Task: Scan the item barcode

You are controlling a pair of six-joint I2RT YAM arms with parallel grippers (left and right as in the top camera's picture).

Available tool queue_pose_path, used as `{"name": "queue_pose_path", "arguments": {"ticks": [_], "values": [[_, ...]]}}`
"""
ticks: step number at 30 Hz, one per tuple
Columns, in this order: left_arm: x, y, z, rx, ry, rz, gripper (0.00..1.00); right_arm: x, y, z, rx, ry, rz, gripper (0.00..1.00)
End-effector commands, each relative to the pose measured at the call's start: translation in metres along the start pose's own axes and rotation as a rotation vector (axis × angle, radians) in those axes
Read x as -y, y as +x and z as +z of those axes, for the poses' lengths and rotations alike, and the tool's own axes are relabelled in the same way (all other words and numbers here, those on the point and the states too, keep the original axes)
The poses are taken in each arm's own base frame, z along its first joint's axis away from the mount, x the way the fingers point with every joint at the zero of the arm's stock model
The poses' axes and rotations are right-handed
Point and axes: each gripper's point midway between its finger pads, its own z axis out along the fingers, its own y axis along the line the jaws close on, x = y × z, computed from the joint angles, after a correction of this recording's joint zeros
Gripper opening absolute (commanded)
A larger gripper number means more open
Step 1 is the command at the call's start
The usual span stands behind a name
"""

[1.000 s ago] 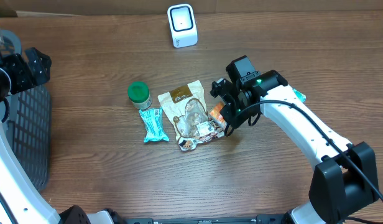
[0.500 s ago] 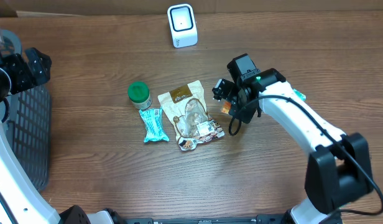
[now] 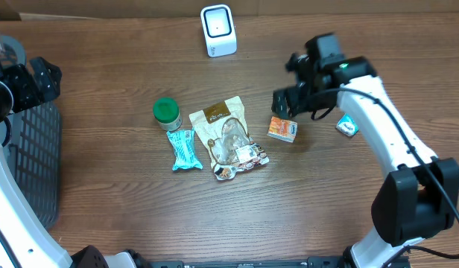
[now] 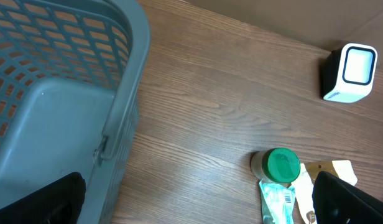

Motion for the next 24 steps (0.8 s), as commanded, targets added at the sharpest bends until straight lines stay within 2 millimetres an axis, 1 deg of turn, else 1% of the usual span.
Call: {"name": "queue_pose_path", "arguments": {"ticks": [1,2,4,5,6,7,8,9,11,12,18,24], "values": [[0.003,-0.001,0.001,-0.001,0.015,-0.013,1.00,-0.053,-0.013,-0.013,0.016,-0.325,0.166,0.99],[0.003,-0.001,0.001,-0.001,0.015,-0.013,1.00,-0.061,-0.017,-0.011,0.029,-0.357,0.177,0.89],[0.003,-0.001,0.001,-0.001,0.015,-0.013,1.00,-0.062,-0.022,-0.001,0.044,-0.323,0.254,0.81],[0.003,-0.001,0.001,-0.001,0.015,-0.013,1.00,-0.057,-0.024,0.006,0.056,-0.269,0.315,0.74],[0.003,-0.001,0.001,-0.001,0.015,-0.013,1.00,-0.049,-0.024,0.012,0.067,-0.201,0.392,0.64],[0.003,-0.001,0.001,-0.001,0.015,-0.013,1.00,-0.036,-0.021,0.019,0.081,-0.101,0.512,0.43],[0.003,-0.001,0.001,-0.001,0.015,-0.013,0.99,-0.025,-0.017,0.024,0.097,-0.017,0.619,0.30],[0.003,-0.001,0.001,-0.001,0.015,-0.013,1.00,-0.015,-0.013,0.027,0.123,0.067,0.733,0.22],[0.003,-0.001,0.001,-0.001,0.015,-0.013,1.00,-0.004,-0.010,0.032,0.193,0.172,0.864,0.20],[0.003,-0.001,0.001,-0.001,0.015,-0.013,1.00,-0.002,-0.010,0.035,0.219,0.188,0.884,0.20],[0.003,-0.001,0.001,-0.001,0.015,-0.013,0.99,-0.005,-0.018,0.053,0.297,0.188,0.879,0.20],[0.003,-0.001,0.001,-0.001,0.015,-0.013,1.00,0.010,-0.007,0.075,0.280,0.257,0.902,0.20]]}}
